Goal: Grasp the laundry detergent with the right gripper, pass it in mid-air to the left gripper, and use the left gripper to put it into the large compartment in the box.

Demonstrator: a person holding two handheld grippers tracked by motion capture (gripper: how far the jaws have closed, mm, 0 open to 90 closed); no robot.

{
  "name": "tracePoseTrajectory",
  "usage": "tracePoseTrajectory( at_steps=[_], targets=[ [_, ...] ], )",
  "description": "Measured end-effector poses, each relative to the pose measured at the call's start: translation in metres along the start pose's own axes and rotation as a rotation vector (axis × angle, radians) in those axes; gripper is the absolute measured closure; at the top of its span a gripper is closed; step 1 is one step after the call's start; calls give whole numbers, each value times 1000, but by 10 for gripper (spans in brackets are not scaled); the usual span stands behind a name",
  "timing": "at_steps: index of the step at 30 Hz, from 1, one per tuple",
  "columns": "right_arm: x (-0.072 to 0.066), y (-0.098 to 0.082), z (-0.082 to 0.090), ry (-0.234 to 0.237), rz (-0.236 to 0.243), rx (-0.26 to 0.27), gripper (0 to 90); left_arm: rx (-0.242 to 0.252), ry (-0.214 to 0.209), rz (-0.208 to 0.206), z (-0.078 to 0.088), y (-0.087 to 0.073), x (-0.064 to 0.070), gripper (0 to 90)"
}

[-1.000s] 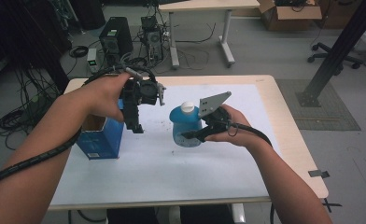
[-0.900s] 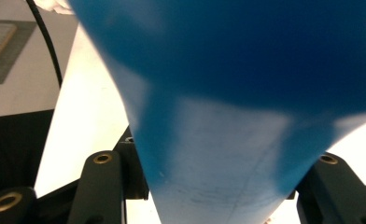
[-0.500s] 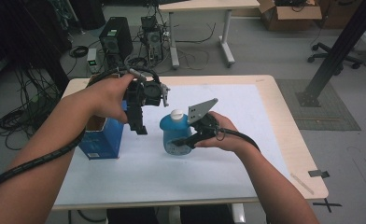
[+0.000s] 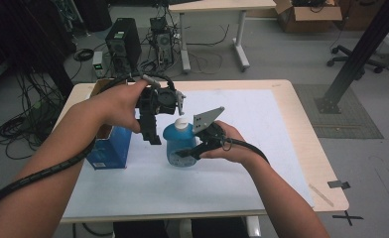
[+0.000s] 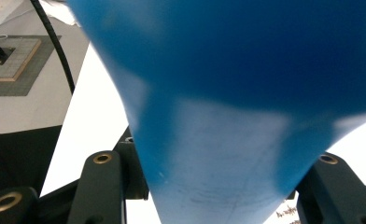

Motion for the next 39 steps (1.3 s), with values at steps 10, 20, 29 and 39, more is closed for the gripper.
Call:
tracePoseTrajectory(
  at_steps=[10,20,29,39],
  targets=[
    [-2,5,-4,-10,5,4,459,2,-2,-20,-3,11,1,2],
    [-2,8,-14,-10,12,-4,459,9,-12,-21,-11,12,3,2],
    [-3,12,-20,4,5,5,459,11,-22,-22,-20,12,4,2],
    [-5,16,-20,13,-6,14,459,1,-24,-23,-24,14,4,4]
  ],
)
Point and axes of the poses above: each handheld gripper's, and its own axes: z roughly backward along the jaws, y roughly out of its top, x roughly to its right, the point moved 2 cm from there along -z, roughly forward along the jaws, and after that the axes turned 2 degrees about z, right-handed, at the moved point
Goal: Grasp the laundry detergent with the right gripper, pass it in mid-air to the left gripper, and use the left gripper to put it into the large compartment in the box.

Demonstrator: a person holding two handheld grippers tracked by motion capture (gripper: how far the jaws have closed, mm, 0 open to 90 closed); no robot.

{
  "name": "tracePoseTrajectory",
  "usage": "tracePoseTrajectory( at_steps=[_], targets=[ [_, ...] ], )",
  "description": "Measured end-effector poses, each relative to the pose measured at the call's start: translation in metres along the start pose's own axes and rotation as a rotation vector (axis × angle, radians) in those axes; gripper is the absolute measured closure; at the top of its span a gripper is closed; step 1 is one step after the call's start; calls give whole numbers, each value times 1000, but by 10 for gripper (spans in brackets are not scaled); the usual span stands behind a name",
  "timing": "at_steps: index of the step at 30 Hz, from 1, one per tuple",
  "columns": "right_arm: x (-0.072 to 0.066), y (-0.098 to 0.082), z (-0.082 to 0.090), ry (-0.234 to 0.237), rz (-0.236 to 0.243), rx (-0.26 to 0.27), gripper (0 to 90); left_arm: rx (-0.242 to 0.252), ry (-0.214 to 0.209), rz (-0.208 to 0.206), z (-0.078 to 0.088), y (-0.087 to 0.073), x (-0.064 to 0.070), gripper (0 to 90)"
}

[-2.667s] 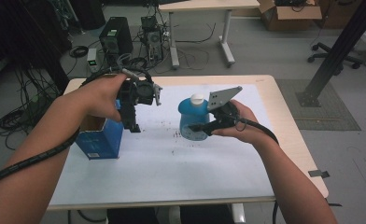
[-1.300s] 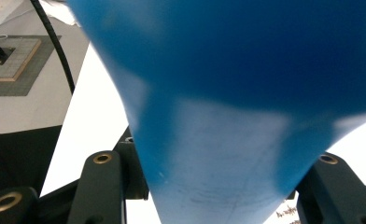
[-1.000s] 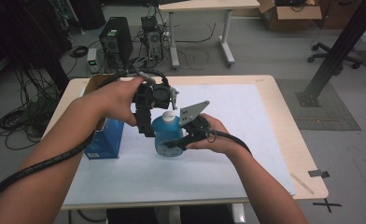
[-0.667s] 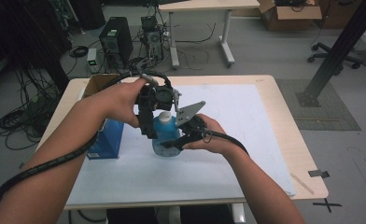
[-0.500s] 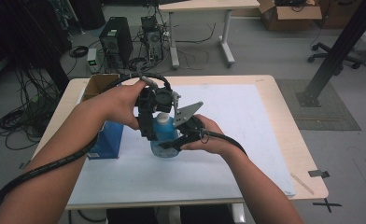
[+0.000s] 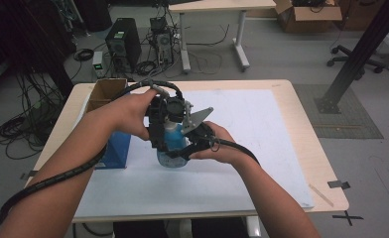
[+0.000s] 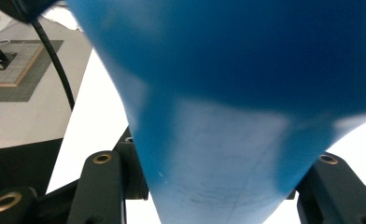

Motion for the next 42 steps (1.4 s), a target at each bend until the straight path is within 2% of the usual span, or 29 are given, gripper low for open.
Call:
tracePoseTrajectory(
  at_steps=[3,8,9,11,14,33,42],
  targets=[
    [0,2,-1,-2,4,2,459,3,6,-3,-1,1,0,7],
    [2,3,-2,-25,37,-4,459,1,6,-5,-1,4,1,22],
    [1,4,-2,-14,25,-2,459,4,4,-1,-1,4,2,30],
    [2,4,-2,-23,33,-5,459,-3,4,-6,-1,4,2,47],
    [1,4,-1,-14,29,0,459,-11,-15,17,0,5,1,82],
    [1,6,0,-17,30,19,459,-25,16,16,4,4,1,190],
    [1,8,0,-19,29,11,459,-28,23,11,6,6,2,254]
  ],
)
Point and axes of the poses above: each handheld gripper's, and its own axes: z roughly backward along the jaws, y roughly out of its top, x roughly to its right, the point moved 2 cm from there along -z, roughly forward along the jaws, and after that the axes turned 2 degrees about z, right-handed, at the moved point
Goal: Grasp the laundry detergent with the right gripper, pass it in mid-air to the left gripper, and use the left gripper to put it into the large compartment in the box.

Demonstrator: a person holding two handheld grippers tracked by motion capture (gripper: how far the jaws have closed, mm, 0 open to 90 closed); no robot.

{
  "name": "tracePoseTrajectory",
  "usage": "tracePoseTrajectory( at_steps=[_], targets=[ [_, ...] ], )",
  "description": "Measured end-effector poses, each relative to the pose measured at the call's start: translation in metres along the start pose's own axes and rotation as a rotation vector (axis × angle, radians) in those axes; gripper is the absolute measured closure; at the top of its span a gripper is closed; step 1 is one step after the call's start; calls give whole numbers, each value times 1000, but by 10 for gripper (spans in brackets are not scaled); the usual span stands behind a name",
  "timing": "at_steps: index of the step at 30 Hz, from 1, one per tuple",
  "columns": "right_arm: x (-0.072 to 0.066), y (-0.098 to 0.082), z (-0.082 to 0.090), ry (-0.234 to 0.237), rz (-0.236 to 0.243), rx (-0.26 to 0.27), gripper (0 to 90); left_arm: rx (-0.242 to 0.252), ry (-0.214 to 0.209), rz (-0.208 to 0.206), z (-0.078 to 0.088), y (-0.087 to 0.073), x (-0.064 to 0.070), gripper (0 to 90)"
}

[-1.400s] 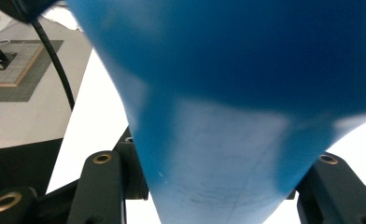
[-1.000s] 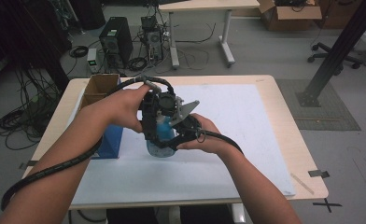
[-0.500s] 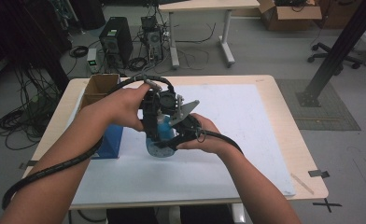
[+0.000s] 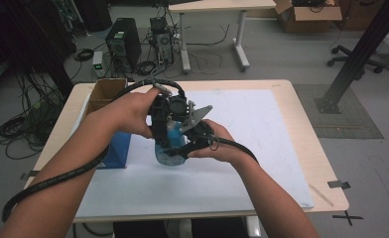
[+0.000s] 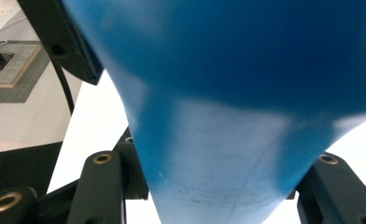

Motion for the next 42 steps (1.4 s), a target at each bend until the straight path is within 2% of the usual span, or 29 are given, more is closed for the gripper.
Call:
tracePoseTrajectory(
  at_steps=[8,11,12,13,14,15,22,27,30,31,34,39,42],
  targets=[
    [-1,0,1,2,-7,-6,458,-5,3,-5,-1,1,0,269],
    [-1,1,1,6,-15,0,459,-13,2,-6,-2,1,1,286],
    [0,1,1,-3,-4,-2,459,-11,-1,-4,-2,1,1,298],
    [-1,2,1,12,-16,4,459,-13,-3,-3,-1,1,1,312],
    [0,1,1,0,-4,-2,458,-14,-1,-4,-2,2,1,326],
    [-1,2,1,13,-16,5,458,-14,-3,-2,-2,2,1,334],
    [-1,2,1,15,-14,6,459,-26,8,-4,-3,3,2,370],
    [0,2,2,-1,-2,5,458,-37,18,-9,-1,4,2,374],
    [-2,2,2,11,-17,14,458,-42,26,-11,0,4,3,377],
    [-1,3,2,-1,-7,12,458,-40,32,-10,0,4,4,377],
    [-3,4,3,8,-11,23,455,-48,34,-8,1,5,5,380],
    [-5,5,2,-14,13,41,442,-86,32,-12,5,7,8,381],
    [-6,6,4,-15,16,51,440,-80,40,-17,7,8,9,382]
  ],
)
Point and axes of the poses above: each handheld gripper's, and its own axes: z roughly backward along the jaws, y roughly out of its top, x roughly to its right, the point moved 2 cm from there along -z, roughly forward along the jaws, and after that the axes turned 2 degrees about z, right-handed, at the moved point
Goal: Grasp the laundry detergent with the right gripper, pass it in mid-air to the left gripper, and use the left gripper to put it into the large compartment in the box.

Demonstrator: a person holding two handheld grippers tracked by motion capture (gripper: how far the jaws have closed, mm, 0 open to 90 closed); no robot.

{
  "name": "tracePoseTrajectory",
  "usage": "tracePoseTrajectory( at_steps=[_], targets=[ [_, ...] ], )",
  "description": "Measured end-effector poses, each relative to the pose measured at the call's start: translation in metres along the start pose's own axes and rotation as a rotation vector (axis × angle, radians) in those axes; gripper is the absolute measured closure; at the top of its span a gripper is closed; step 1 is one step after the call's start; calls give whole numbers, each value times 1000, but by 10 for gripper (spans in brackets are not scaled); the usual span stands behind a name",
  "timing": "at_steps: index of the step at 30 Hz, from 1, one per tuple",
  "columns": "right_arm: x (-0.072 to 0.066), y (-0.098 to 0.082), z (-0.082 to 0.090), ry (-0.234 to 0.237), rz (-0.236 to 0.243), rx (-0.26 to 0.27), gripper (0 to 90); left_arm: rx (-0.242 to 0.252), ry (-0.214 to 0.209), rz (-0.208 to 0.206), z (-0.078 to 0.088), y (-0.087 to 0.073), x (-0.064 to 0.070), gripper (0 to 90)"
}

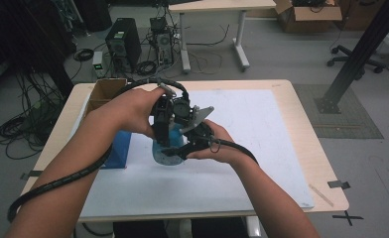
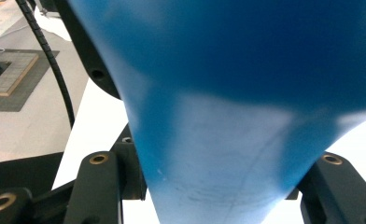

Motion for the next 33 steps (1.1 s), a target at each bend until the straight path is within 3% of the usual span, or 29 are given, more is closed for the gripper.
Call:
tracePoseTrajectory(
  at_steps=[7,10,11,12,17,33],
  targets=[
    [0,-1,3,-13,-3,17,433,7,-4,14,1,1,0,382],
    [-1,-2,3,-16,-12,29,375,8,3,19,1,2,0,382],
    [-1,-3,3,-13,-25,35,299,9,7,17,1,2,0,382],
    [-2,-4,3,-20,-35,34,287,0,8,9,1,2,-1,382],
    [0,-11,3,-34,-15,30,264,-1,-2,3,4,2,-1,382],
    [-4,-16,0,-54,-66,78,119,1,-6,6,7,2,-1,382]
  ],
)
Point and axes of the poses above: each handheld gripper's, and its own axes: z roughly backward along the jaws, y roughly out of its top, x roughly to its right, the point moved 2 cm from there along -z, roughly forward along the jaws, and after that the axes turned 2 degrees about z, right-handed, at the moved point
